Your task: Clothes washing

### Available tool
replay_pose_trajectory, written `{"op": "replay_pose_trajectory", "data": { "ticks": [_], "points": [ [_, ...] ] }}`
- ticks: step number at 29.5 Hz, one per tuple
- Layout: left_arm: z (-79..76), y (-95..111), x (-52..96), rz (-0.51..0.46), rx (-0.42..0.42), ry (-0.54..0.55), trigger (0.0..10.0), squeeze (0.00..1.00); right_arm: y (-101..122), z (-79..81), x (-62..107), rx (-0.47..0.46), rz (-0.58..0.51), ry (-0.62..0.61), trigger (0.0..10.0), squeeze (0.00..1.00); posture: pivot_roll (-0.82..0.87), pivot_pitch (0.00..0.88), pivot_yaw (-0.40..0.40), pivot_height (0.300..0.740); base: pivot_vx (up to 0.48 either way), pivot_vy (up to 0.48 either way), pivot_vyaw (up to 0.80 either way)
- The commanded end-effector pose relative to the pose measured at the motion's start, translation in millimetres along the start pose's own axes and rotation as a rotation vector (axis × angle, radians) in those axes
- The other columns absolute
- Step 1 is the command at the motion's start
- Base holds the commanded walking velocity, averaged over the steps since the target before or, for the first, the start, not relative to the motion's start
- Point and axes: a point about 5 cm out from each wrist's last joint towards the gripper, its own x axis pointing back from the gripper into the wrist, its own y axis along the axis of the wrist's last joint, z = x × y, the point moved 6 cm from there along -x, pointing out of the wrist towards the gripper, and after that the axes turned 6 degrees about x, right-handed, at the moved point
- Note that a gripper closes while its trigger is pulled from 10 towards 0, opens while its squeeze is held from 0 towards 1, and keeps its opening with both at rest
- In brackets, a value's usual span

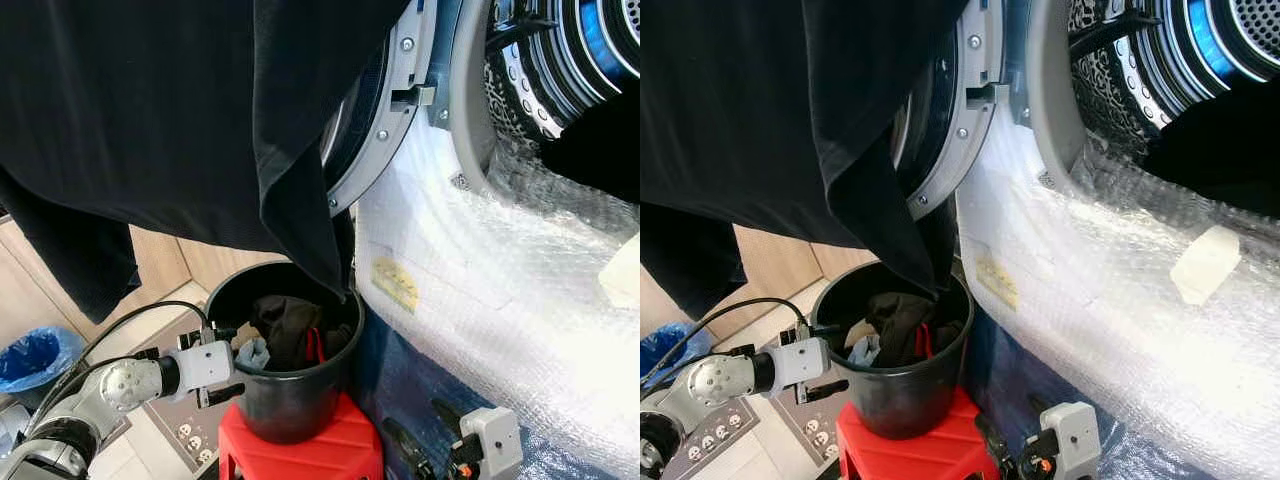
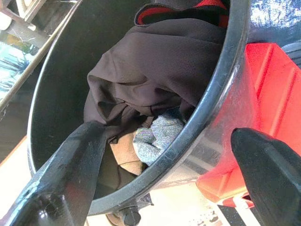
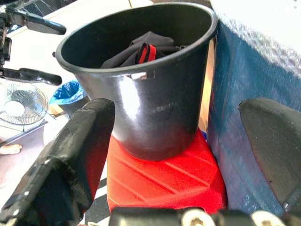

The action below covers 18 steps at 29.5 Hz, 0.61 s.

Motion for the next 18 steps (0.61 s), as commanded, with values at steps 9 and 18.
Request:
{"op": "replay_pose_trajectory", "data": {
  "ticks": [9,18],
  "points": [
    [-5.3,-6.1,4.9,0.017,0.001,-0.04,7.8,0.0,2.1,1.3,2.8,-0.002,0.001,0.001,10.0,0.0,-0.2,0.079,0.059,0.74,0.0,0.0,0.0],
    [-13.5,-7.8,6.4,0.007,0.034,-0.075,0.0,0.0,0.5,1.9,5.7,-0.001,0.011,0.0,10.0,0.0,-0.2,0.086,0.057,0.74,0.0,0.0,0.0]
  ]
}}
